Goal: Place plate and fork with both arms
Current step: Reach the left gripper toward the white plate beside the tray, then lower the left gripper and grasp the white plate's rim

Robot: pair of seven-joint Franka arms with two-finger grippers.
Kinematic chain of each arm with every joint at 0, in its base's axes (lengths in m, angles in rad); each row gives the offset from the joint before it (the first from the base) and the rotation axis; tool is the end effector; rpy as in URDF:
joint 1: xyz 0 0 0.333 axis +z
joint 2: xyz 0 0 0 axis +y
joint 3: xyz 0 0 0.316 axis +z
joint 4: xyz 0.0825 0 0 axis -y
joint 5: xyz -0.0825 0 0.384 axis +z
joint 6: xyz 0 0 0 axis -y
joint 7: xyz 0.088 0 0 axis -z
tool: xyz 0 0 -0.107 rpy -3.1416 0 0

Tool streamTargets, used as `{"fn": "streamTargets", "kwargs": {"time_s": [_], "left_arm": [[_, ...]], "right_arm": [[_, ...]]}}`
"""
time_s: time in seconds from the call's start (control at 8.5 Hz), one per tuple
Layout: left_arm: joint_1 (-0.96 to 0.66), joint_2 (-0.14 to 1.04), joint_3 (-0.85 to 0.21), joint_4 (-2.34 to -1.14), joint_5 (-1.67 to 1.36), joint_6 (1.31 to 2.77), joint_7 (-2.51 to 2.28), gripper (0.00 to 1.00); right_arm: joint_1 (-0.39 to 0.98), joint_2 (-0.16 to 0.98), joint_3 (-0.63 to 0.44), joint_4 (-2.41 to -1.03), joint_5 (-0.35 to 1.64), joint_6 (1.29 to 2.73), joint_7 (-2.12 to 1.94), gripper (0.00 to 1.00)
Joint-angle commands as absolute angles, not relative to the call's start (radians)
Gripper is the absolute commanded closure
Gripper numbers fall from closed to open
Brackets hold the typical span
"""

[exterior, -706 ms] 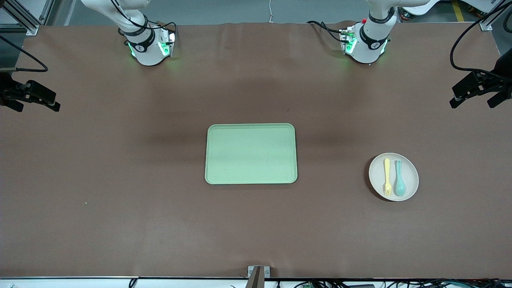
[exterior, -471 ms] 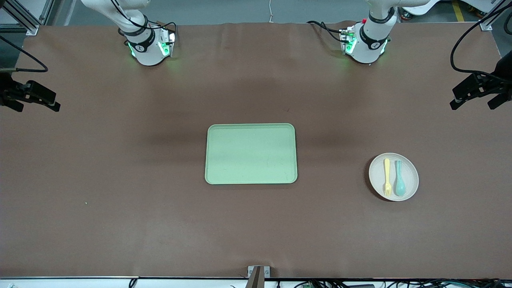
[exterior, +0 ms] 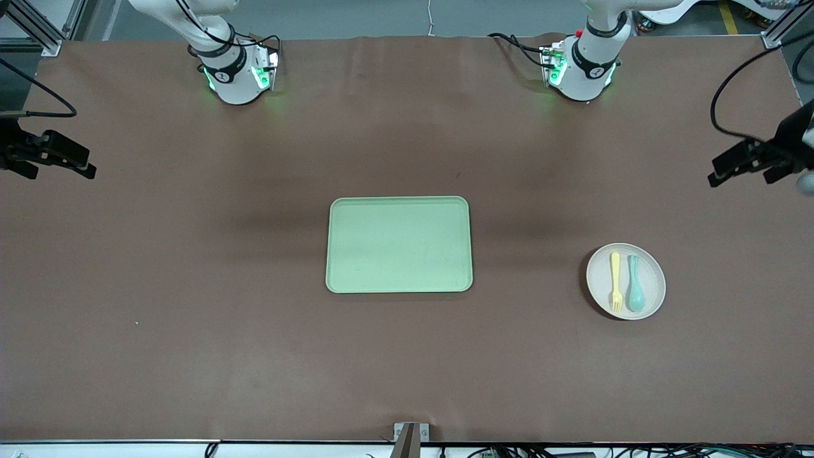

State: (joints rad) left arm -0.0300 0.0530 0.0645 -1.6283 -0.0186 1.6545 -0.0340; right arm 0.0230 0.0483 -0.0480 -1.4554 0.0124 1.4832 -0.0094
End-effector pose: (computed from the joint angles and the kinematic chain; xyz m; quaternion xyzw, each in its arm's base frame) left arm 0.5747 0.0171 0.5746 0.9993 0.0351 -0.0133 0.0076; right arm 0.5609 -0.0119 0.6440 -0.9999 0.0073 0.0101 0.0052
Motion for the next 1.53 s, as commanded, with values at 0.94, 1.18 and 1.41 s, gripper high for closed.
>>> {"fn": "streamTargets", "kwargs": {"time_s": [0.94, 1.18, 1.41], "left_arm": [[0.222, 0.69, 0.025, -1.615, -0.325, 2.149, 0.531, 0.41], [0.222, 0.716, 0.014, -1.615, -0.325, 2.18, 0.531, 0.5], [0.225, 0.73, 0.014, -1.615, -0.325, 2.183, 0.564, 0.63]], "right_arm": [[0.014, 0.051, -0.038, -1.48, 0.0, 1.503, -0.009, 0.0], [0.015, 0.051, -0.038, -1.48, 0.0, 1.503, -0.009, 0.0], [0.015, 0.049, -0.038, -1.48, 0.0, 1.503, -0.009, 0.0]]}}
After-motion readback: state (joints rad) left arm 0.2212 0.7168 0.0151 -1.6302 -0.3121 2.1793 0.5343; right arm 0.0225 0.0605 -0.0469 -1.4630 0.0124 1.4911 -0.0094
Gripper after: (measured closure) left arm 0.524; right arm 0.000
